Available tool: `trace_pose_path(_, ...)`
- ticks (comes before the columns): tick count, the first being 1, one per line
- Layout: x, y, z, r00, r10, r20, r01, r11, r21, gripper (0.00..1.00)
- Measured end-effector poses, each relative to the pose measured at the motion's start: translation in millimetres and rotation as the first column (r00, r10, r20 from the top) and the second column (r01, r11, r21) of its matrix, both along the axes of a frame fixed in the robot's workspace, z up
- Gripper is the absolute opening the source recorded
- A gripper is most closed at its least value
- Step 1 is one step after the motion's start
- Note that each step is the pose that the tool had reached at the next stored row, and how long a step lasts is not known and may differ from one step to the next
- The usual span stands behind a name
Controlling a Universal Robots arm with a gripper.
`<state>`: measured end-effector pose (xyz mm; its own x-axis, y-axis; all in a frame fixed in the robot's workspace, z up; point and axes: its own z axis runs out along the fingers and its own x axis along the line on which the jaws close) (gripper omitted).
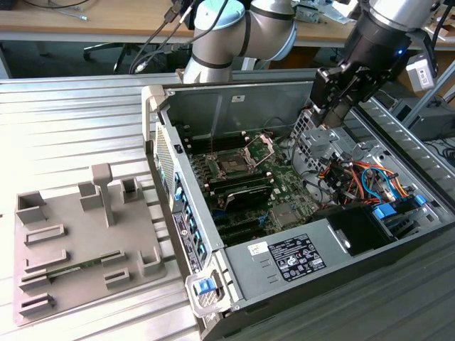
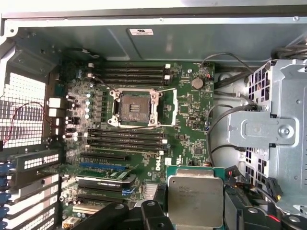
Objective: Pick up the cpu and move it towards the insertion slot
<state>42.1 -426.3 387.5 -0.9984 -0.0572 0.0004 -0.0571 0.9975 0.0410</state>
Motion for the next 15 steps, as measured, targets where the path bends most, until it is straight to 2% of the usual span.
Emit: trace_pose_path(15,-1.1,0.6,-6.8,1.0000,0.000,0.0000,0.000,1.0000,0.0000,0.55)
